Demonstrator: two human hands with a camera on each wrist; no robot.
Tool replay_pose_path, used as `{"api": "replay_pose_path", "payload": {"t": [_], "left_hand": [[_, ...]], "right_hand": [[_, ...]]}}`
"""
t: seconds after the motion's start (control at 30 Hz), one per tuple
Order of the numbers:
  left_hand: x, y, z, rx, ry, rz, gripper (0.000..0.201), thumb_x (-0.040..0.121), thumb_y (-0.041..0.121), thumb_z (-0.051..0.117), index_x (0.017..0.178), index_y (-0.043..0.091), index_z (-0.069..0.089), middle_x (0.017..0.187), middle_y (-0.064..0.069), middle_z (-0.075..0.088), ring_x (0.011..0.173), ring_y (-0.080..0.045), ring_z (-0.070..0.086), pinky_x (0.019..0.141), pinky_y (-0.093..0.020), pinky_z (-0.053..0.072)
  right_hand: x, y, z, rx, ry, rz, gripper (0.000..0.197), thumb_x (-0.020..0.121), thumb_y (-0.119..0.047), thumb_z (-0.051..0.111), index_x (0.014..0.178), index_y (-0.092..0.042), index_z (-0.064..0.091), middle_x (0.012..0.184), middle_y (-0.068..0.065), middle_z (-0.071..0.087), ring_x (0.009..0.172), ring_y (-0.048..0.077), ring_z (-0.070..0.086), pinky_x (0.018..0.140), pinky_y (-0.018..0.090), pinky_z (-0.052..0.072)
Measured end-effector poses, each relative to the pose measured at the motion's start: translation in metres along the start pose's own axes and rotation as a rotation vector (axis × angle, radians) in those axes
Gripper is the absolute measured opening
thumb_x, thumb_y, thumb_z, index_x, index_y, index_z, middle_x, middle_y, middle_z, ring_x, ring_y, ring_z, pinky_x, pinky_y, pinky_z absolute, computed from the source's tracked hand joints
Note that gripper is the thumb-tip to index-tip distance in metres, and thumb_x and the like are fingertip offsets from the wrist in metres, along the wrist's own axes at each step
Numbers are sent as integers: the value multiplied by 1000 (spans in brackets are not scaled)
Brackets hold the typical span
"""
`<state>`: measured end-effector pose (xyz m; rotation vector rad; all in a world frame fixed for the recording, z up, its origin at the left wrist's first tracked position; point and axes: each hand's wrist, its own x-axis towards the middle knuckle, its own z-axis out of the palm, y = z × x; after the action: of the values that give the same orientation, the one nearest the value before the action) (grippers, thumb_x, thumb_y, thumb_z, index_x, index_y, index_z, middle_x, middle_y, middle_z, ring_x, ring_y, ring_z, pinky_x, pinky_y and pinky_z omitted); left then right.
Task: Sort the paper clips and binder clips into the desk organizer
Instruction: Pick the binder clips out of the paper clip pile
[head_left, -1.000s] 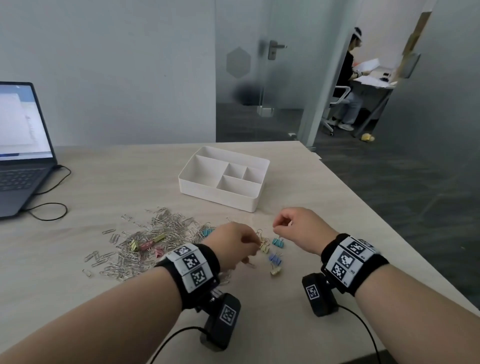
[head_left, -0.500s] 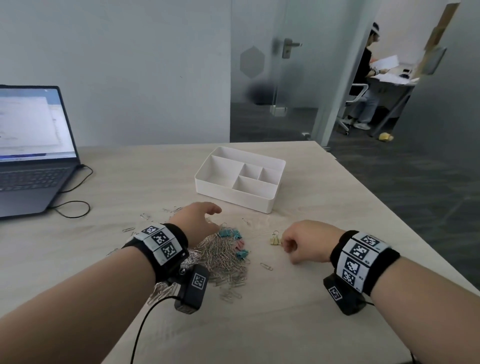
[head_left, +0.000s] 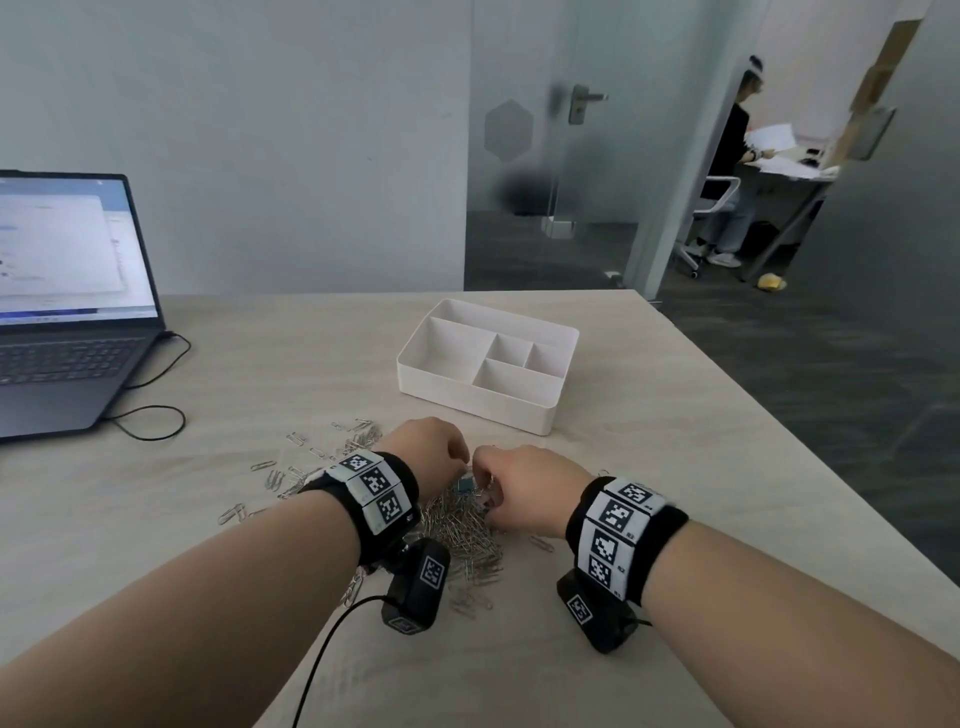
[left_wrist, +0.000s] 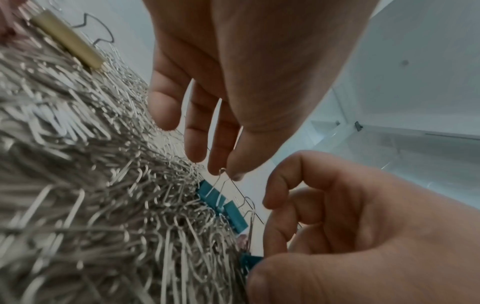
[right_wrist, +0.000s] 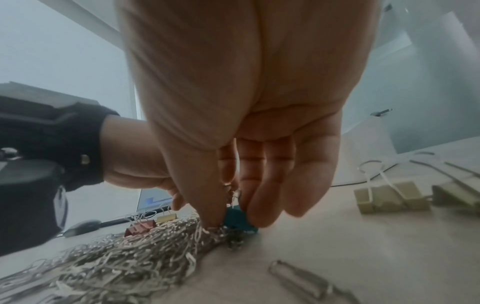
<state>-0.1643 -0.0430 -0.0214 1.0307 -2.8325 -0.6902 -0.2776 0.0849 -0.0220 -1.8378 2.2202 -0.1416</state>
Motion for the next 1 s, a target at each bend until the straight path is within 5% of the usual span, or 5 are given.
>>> {"api": "replay_pose_path", "payload": {"t": [0.17, 0.33, 0.47, 0.77, 1.0], "left_hand": [[1, 6, -4, -20, -24, 44, 18, 84, 28, 68, 102, 28, 70, 101, 9, 68, 98, -12, 62, 79, -22, 44], [0, 19, -4, 53, -102, 131, 33, 83, 20, 68, 114, 29, 71, 114, 9, 68, 106, -12, 61, 85, -21, 44], [1, 26, -1, 148, -125, 160, 33, 83, 24, 68, 116, 30, 72, 116, 7, 68, 107, -15, 61, 84, -22, 45], [6, 31, 6, 274, -125, 116, 28, 86, 40, 63, 99, 18, 75, 101, -4, 73, 98, -24, 66, 86, -33, 53], [6, 18, 7, 186, -70, 114, 18, 83, 27, 61, 94, 23, 75, 99, 3, 71, 94, -17, 63, 80, -26, 50]], "right_hand": [[-1, 8, -5, 45, -20, 28, 48, 81, -26, 69, 126, -27, 53, 107, 3, 68, 97, 24, 62, 78, 35, 51], [-5, 16, -8, 172, 19, 78, 26, 87, -23, 66, 113, -21, 65, 98, -1, 64, 81, 14, 56, 59, 21, 41], [-9, 22, -7, 255, 17, 94, 15, 84, -17, 68, 99, -16, 71, 95, 0, 66, 83, 19, 66, 53, 18, 47], [-12, 25, -3, 293, 25, 62, 28, 85, -20, 68, 112, -21, 59, 88, -3, 61, 57, 0, 46, 48, 15, 33], [-14, 26, -2, 311, 5, 104, 25, 84, -22, 71, 107, -22, 63, 89, 0, 63, 69, 17, 59, 51, 26, 48]]}}
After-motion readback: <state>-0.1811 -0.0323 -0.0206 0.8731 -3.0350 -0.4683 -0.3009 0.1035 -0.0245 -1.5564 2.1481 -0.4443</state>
